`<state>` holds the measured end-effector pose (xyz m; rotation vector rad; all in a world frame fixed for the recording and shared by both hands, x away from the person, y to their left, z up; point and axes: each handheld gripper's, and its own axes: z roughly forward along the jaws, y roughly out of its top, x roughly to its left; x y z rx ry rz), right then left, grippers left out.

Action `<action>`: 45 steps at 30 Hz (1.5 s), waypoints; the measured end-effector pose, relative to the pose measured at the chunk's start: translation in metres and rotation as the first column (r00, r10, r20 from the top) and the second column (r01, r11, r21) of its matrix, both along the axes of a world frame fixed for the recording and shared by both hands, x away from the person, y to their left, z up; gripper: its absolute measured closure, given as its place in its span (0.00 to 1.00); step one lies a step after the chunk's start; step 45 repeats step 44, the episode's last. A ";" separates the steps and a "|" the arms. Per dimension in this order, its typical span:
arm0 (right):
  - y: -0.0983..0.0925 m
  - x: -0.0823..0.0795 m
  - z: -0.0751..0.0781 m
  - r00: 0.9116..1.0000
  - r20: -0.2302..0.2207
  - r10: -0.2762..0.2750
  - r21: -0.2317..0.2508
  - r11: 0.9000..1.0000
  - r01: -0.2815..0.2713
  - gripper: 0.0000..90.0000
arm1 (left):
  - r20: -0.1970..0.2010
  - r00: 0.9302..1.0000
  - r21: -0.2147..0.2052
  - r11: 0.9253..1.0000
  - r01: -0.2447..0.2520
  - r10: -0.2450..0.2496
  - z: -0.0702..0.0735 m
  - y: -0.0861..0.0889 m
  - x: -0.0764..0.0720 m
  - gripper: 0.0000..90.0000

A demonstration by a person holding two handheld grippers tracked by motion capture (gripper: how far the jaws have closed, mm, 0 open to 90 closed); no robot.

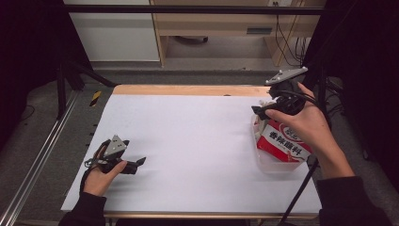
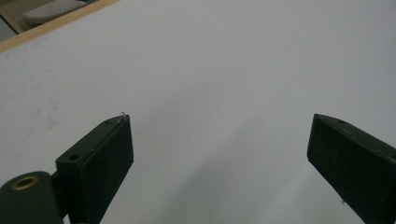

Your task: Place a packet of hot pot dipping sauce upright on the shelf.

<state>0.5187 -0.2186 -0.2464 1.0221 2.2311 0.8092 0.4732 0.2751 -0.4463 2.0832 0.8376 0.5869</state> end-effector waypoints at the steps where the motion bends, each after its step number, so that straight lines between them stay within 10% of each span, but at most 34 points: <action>1: 0.004 0.000 0.001 1.000 0.008 0.001 0.006 1.000 -0.001 0.13 | 0.000 1.000 0.001 1.000 0.000 0.000 0.000 0.000 0.000 0.08; 12: 0.061 0.000 0.003 0.996 0.090 0.007 0.062 0.998 -0.012 0.12 | 0.004 1.000 -0.002 1.000 -0.003 0.003 0.001 0.001 0.000 0.08; 20: 0.090 0.004 -0.017 0.997 0.064 0.030 0.075 0.997 -0.035 0.12 | 0.006 1.000 -0.002 1.000 -0.005 0.005 0.001 0.002 0.000 0.08; 36: 0.121 0.004 -0.109 0.999 -0.031 0.008 0.169 0.986 -0.003 0.13 | 0.003 1.000 0.004 1.000 -0.006 0.006 0.000 0.001 0.001 0.06; 45: 0.132 -0.006 -0.159 0.999 -0.032 0.015 0.145 0.989 -0.010 0.11 | 0.004 1.000 0.007 1.000 -0.008 0.008 -0.001 -0.001 0.001 0.05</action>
